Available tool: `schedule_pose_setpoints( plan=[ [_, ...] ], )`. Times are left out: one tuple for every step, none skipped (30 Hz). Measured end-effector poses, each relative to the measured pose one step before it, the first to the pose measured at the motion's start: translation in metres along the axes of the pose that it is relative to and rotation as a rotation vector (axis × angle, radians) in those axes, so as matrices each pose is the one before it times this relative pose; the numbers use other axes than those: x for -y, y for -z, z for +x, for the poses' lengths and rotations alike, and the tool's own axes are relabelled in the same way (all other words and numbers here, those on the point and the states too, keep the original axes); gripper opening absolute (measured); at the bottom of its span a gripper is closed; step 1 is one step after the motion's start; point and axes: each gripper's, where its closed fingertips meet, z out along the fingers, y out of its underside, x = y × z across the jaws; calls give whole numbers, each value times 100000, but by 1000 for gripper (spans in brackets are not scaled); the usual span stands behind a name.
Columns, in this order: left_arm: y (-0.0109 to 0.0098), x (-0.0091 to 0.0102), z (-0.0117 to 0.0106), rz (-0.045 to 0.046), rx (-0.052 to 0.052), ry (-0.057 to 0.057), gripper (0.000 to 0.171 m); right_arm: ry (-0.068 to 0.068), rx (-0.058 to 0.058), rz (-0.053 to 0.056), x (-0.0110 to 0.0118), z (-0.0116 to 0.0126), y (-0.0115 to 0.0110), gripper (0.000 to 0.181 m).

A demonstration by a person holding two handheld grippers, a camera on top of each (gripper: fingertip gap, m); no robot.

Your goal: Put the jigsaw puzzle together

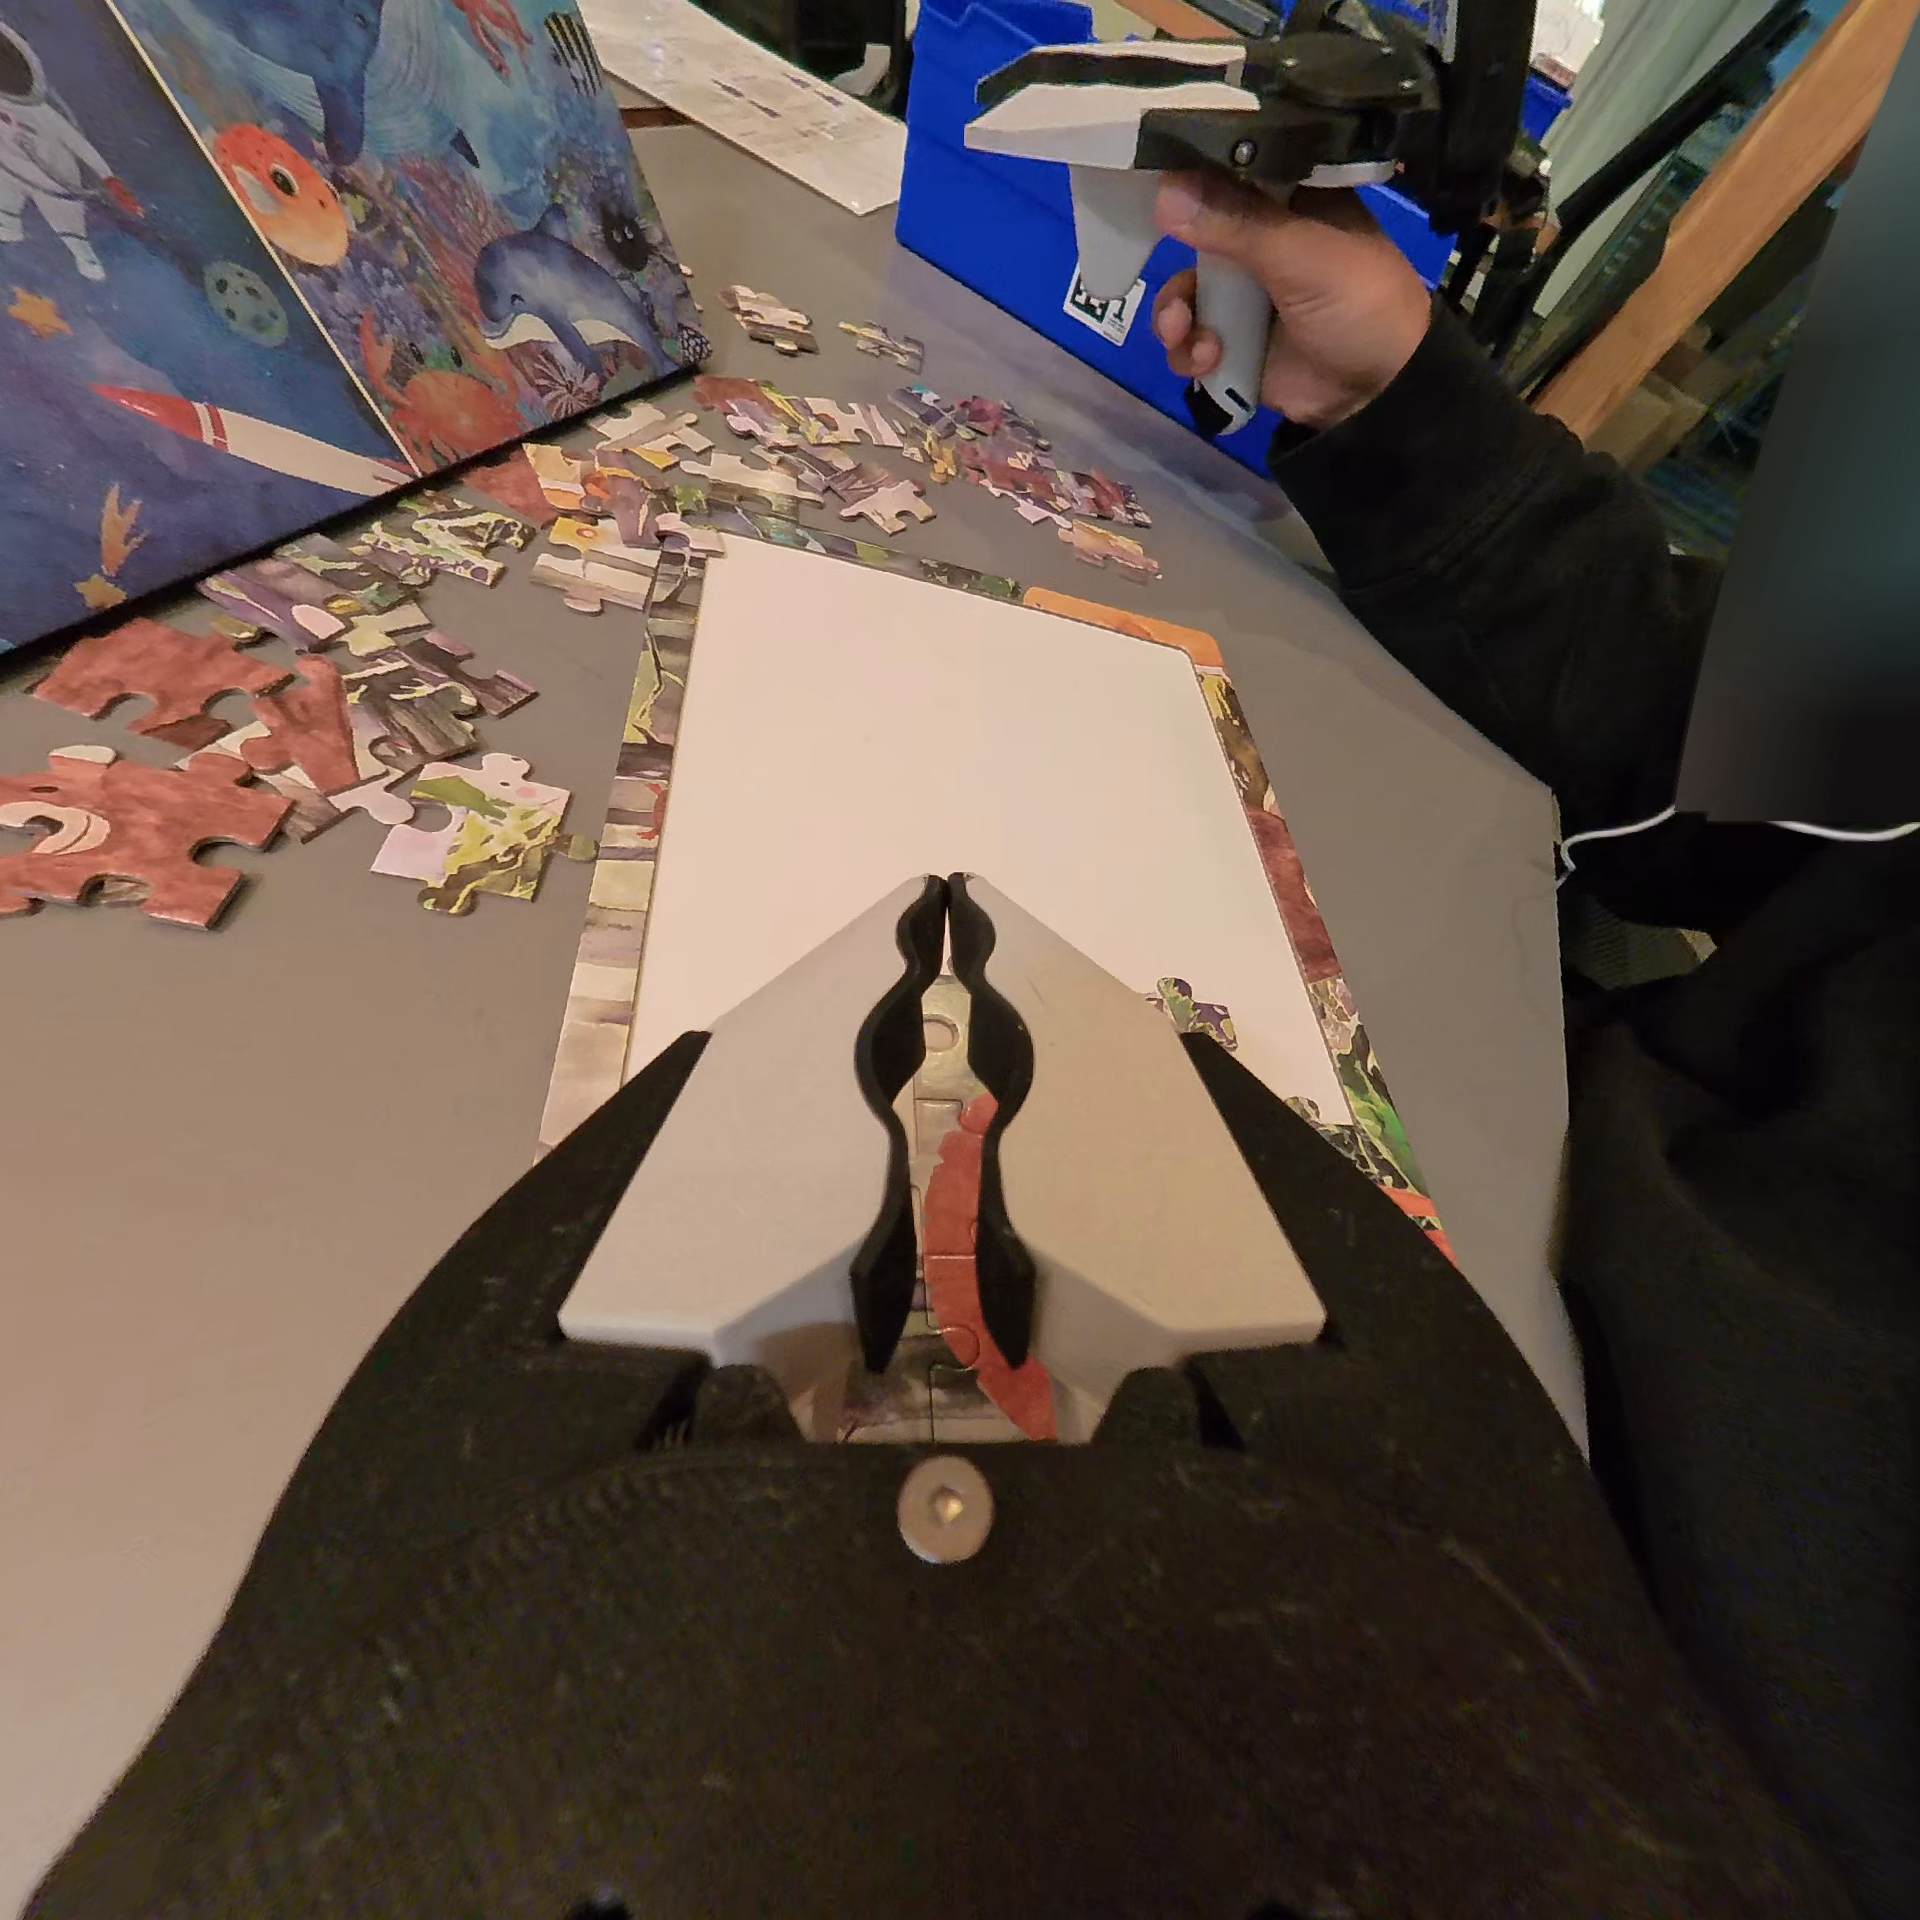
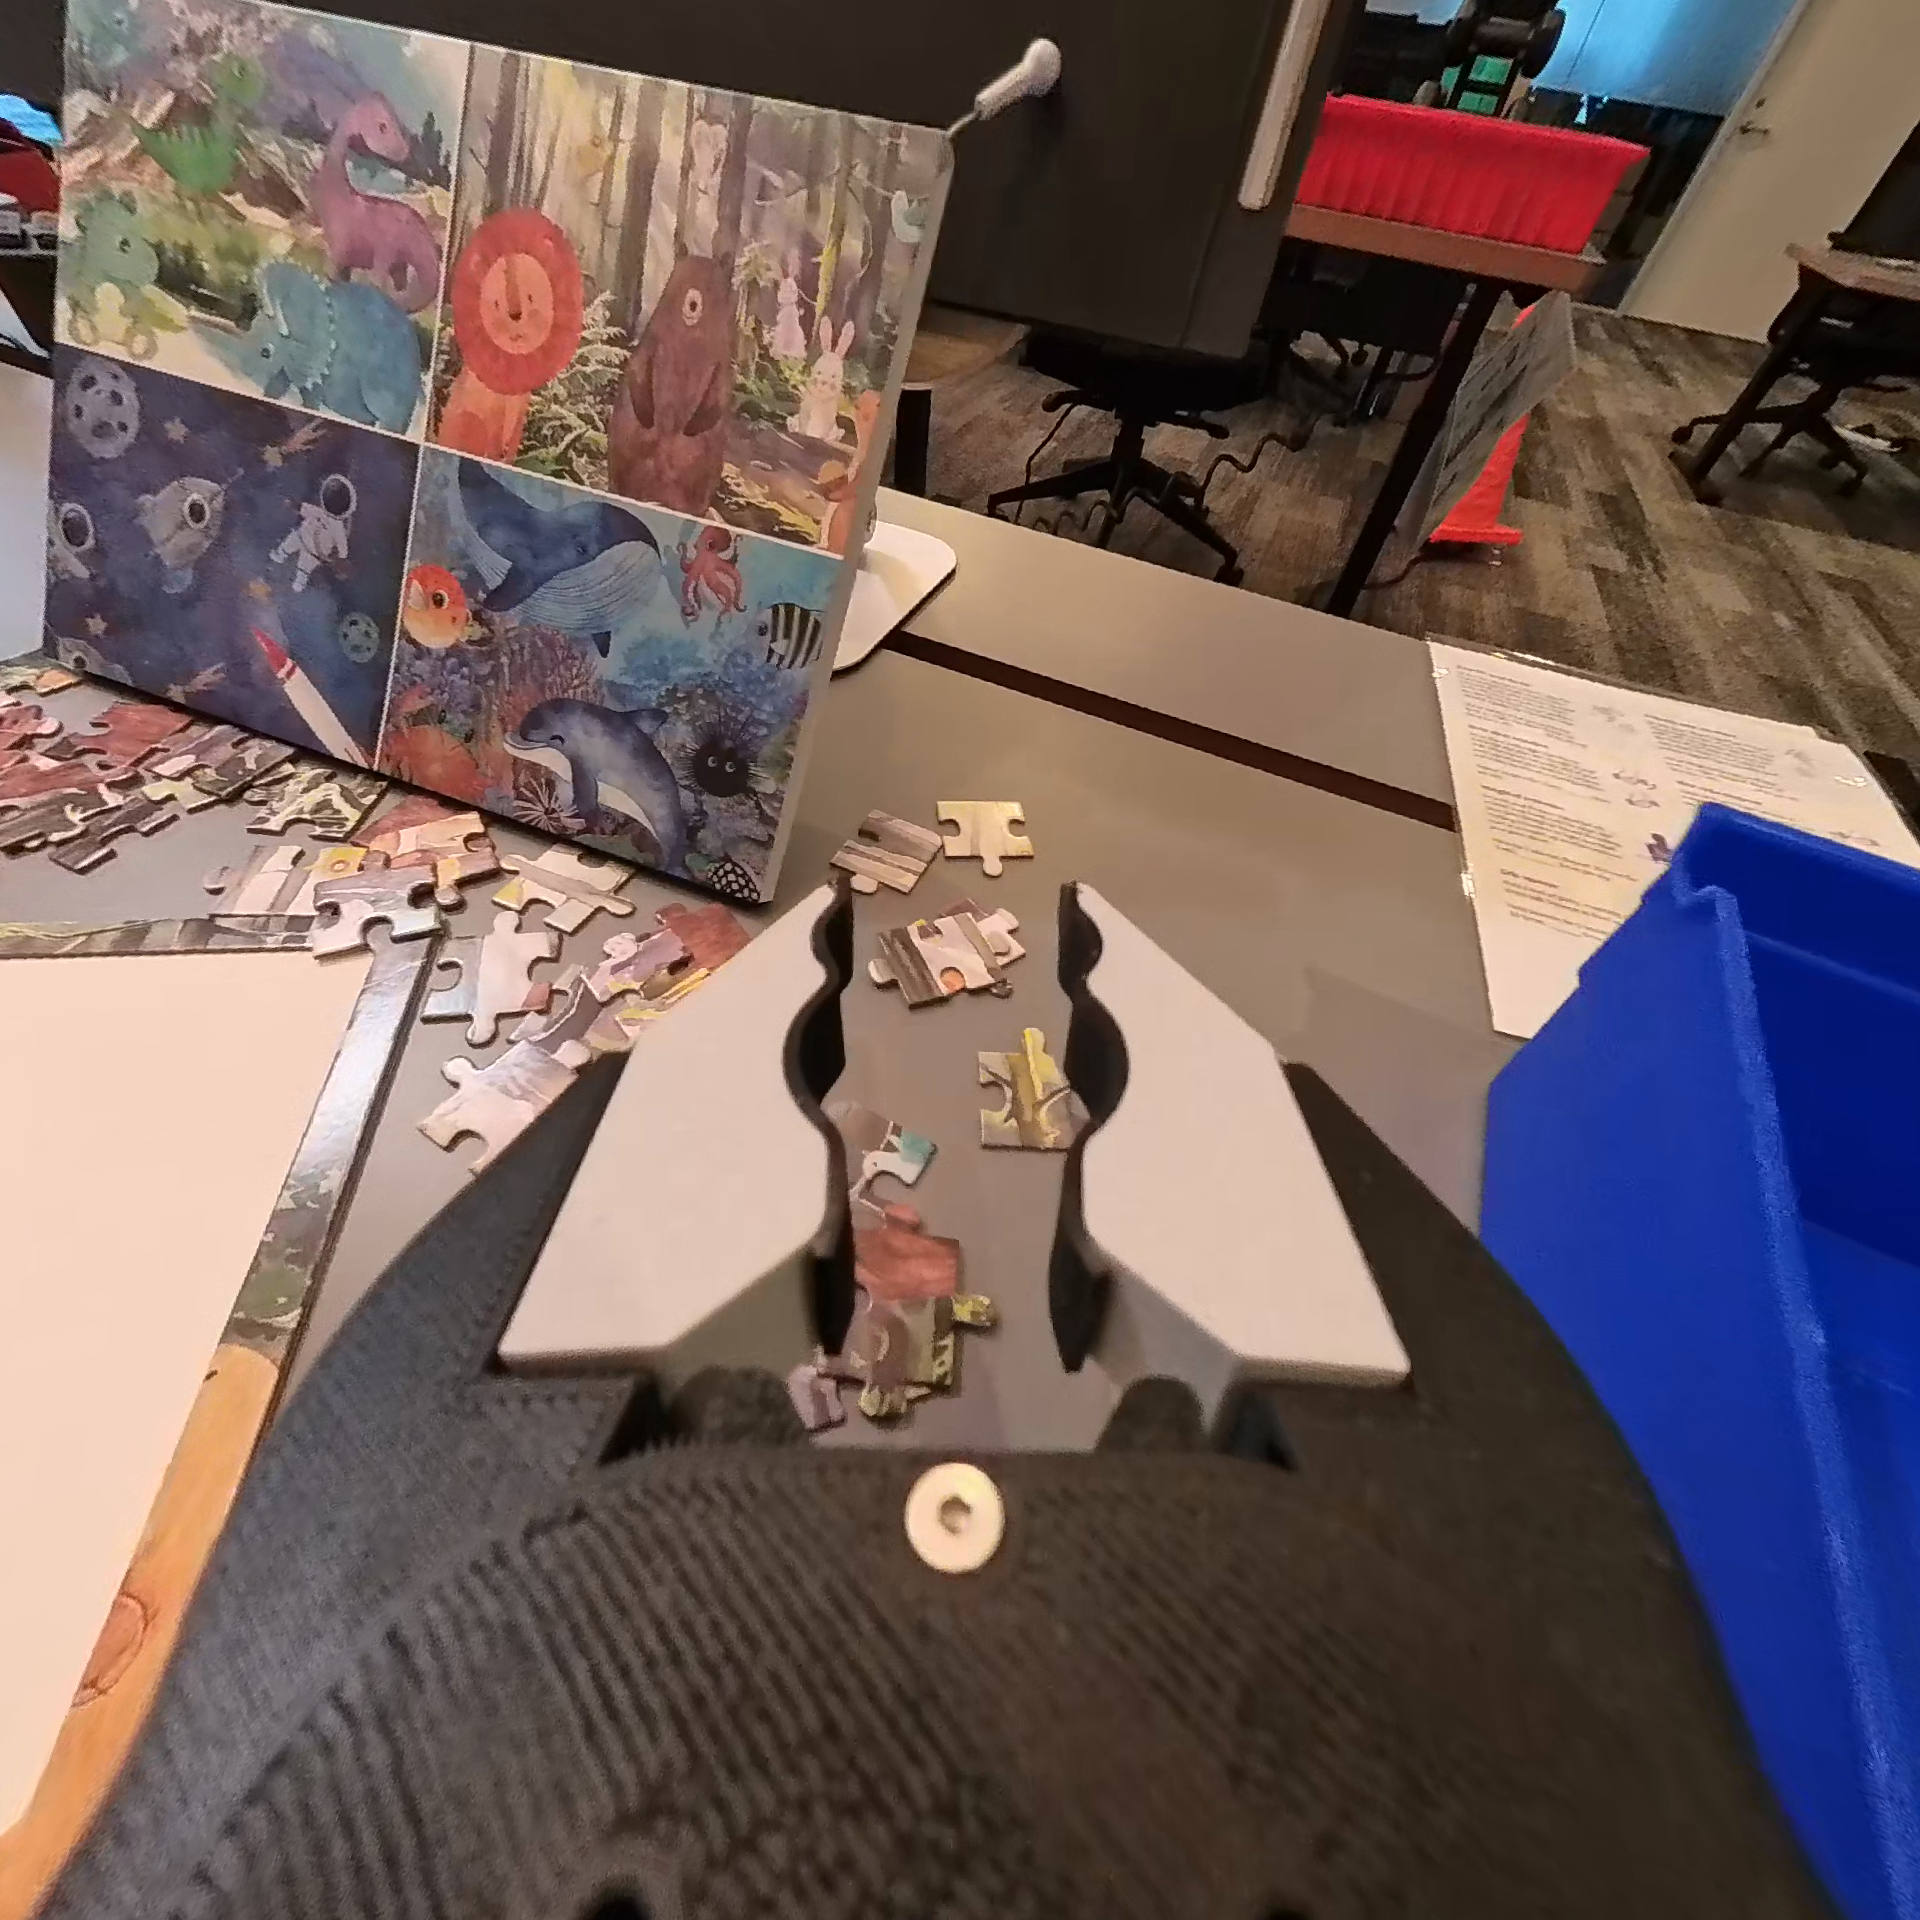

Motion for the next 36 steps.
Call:
schedule_pose_setpoints(
  plan=[
    [16, 18, 3, 125, -7, 21, 0, 578, 110, 20, 18, -108, -4, 38],
    [4, 8, -7, 66, 5, -14, 0, 620, -2, 116, 40, -93, 0, 38],
    [4, 1, 12, -1, 44, -94, 0, 654, -17, 187, 49, -94, 3, 38],
    [-8, -10, 1, -65, 65, -120, 0, 659, 14, 168, 45, -89, 9, 38],
    [-7, -12, 6, -79, 40, -94, 0, 608, -70, 171, 54, -71, 16, 38],
    [-5, -4, -7, -44, 54, -66, 0, 565, -101, 164, 60, -46, 20, 38],
    [4, -4, 1, 6, 44, -16, 0, 568, -211, 132, 60, -11, 34, 38],
    [4, 7, -8, 59, 39, 34, 0, 522, -415, 190, 66, 45, 59, 38],
    [14, 18, -11, 88, 37, 19, 0, 337, -433, 357, 100, 77, 63, 38],
    [8, 2, 0, 62, 31, 20, 0, 9, -257, 450, 103, 65, 74, 38],
    [3, 6, -9, 20, 2, 59, 0, -256, -3, 340, 79, 27, 66, 38],
    [2, -9, -8, -19, -16, 79, 0, -308, 106, 115, 35, 25, 42, 38],
    [-8, -7, -11, -50, -20, 78, 0, -222, 121, -158, -20, 13, 14, 39],
    [0, -3, 2, -53, -34, 74, 0, -202, 279, -463, -81, -14, -6, 39],
    [-8, -7, -9, -49, -41, 60, 0, -393, 783, -1079, -211, -90, -71, 40],
    [3, -6, 7, -43, -40, 17, 0, -1289, 1801, -2306, -454, -257, -137, 42],
    [-12, -10, 1, -52, -51, -8, 0, -2743, 3195, -3899, -758, -420, -220, 46],
    [-5, -4, 9, -44, -51, -48, 0, -3754, 3718, -4644, -846, -444, -284, 49],
    [13, 5, 29, 29, 1, -203, 0, -3855, 3204, -3981, -744, -317, -260, 49],
    [19, 4, 34, 119, 61, -351, 0, -3020, 2544, -3068, -623, -212, -225, 48],
    [3, -14, 75, -3, -164, -208, 0, -1633, 1451, -2672, -527, -49, -176, 45],
    [-21, -47, 87, -227, -416, 81, 0, -553, -392, -2111, -412, 216, -110, 44],
    [-26, -28, 37, -219, -185, 18, 0, 171, -1264, -1723, -357, 311, -79, 43],
    [2, -3, -4, -23, 36, 8, 0, 333, -986, -1755, -354, 252, -72, 43],
    [-6, 0, -7, -22, -111, 143, 0, -18, -401, -1703, -360, 156, -109, 43],
    [-5, -17, -1, -83, -139, 209, 0, -350, 200, -1441, -305, 43, -154, 44],
    [-13, -20, -1, -147, -167, 199, 0, -344, 591, -1161, -267, -41, -188, 44],
    [-26, -24, -8, -205, -94, 94, 0, -52, 464, -1098, -249, -59, -193, 44],
    [-33, -32, 8, -296, -33, -42, 0, 347, 126, -1147, -246, -41, -189, 45],
    [-29, -47, 26, -351, -54, -135, 0, 554, -79, -998, -209, -25, -169, 45],
    [-22, -9, 40, -122, -115, -298, 0, 578, -100, -723, -170, -29, -136, 45],
    [32, 143, 98, 966, -346, -464, 0, 434, 26, -374, -88, -35, -117, 45],
    [126, 295, 101, 2163, -344, -475, 0, 230, 217, -251, -81, -65, -110, 45],
    [204, 342, -11, 2573, 254, -366, 0, 209, 236, -496, -110, -64, -99, 45],
    [240, 366, -120, 2679, 733, -279, 0, 269, 85, -479, -97, -25, -97, 45],
    [257, 337, -181, 2548, 946, -106, 0, 251, 68, -217, -62, -34, -79, 45]
  ],
)
